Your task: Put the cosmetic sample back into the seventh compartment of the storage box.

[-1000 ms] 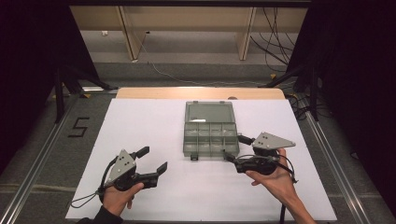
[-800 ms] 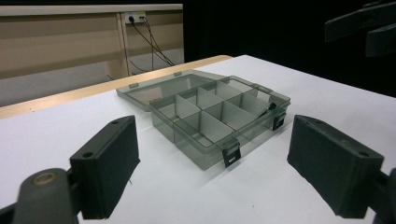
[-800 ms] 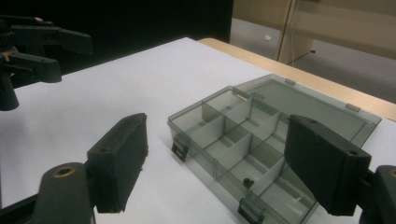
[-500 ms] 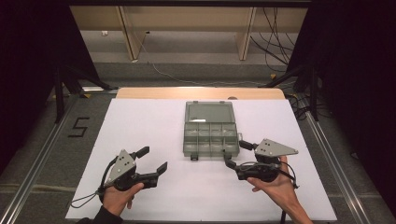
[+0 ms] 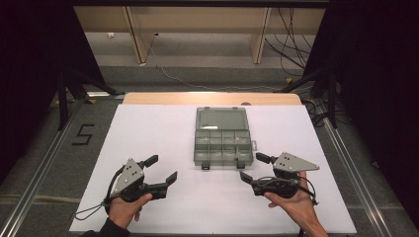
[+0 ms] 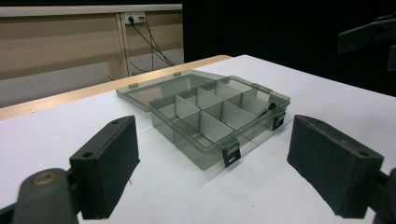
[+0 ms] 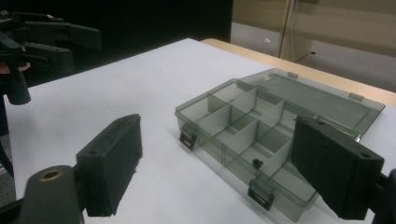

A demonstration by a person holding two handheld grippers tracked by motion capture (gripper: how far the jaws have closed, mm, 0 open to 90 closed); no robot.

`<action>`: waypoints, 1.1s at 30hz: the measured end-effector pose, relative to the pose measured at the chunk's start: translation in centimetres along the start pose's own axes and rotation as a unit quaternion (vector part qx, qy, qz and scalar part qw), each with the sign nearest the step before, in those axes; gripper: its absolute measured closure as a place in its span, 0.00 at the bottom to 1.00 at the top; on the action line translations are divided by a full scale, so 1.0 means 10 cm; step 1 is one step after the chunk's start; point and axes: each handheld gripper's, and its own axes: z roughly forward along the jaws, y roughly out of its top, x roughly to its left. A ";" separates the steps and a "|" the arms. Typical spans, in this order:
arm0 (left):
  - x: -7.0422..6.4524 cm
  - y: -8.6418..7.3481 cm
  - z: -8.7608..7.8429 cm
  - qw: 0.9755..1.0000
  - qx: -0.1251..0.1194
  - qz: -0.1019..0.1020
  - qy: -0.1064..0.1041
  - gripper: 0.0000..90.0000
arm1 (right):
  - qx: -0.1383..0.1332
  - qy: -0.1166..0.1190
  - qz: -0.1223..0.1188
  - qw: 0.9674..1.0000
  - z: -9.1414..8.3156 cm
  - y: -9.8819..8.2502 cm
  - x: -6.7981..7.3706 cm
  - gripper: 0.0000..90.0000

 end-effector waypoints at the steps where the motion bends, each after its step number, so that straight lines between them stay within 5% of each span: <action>1: 0.00 0.00 0.00 1.000 0.000 0.000 0.000 0.17 | -0.008 -0.005 -0.004 1.000 0.00 -0.01 0.00 0.20; 33: -0.01 0.00 0.00 1.000 0.001 -0.002 -0.003 0.17 | -0.002 -0.036 0.014 0.999 -0.13 -0.26 -0.03 0.18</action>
